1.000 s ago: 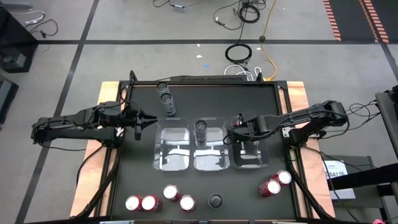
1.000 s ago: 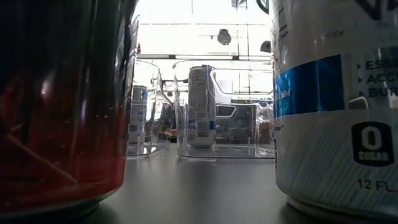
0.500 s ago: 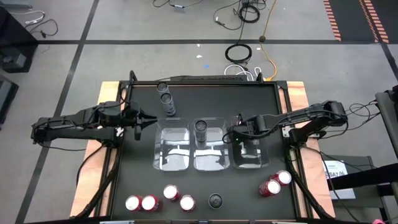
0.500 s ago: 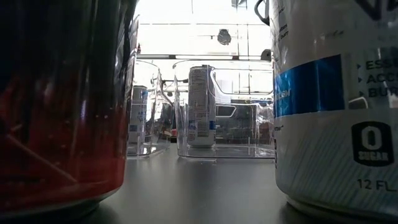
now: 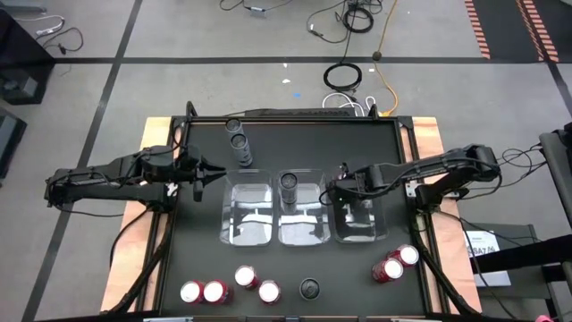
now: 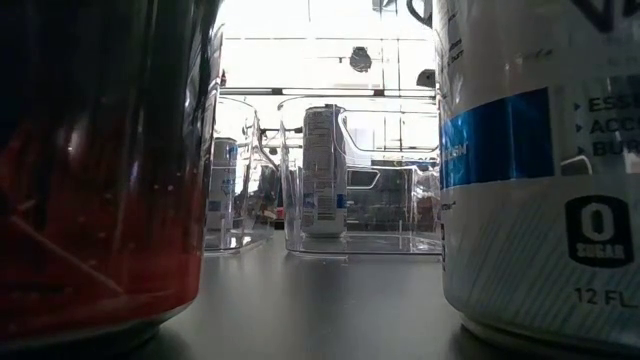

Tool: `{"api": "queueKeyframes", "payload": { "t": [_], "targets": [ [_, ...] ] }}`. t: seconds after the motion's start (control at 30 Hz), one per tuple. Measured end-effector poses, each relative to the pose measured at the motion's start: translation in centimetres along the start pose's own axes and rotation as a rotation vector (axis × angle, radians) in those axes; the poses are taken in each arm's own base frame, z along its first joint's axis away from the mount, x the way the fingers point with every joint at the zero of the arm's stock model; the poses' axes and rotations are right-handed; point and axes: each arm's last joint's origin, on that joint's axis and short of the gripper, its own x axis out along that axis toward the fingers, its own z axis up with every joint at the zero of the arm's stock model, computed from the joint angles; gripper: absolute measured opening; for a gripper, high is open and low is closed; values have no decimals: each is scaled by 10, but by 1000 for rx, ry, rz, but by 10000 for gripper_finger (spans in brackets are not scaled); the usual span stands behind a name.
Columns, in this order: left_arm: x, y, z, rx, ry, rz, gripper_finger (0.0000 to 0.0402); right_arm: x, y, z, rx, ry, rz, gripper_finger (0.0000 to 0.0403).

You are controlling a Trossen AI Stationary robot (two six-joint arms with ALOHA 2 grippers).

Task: Sort soda cans
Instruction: Put the top orange soda can into the right transparent bin, then put the top white soda can into the center transparent bin

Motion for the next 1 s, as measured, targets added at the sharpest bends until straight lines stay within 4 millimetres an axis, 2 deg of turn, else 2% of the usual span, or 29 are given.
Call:
{"api": "queueKeyframes", "payload": {
  "t": [0.3,0.6,0.73,1.0],
  "targets": [
    [0,0,0,0,0,0,82,-39,5,20,-10,-47,-22,345],
    [0,0,0,0,0,0,82,-95,10,31,69,-40,53,345],
    [0,0,0,0,0,0,82,-111,10,21,87,-23,84,345],
    [0,0,0,0,0,0,82,-127,2,-15,88,51,64,345]
  ]
}}
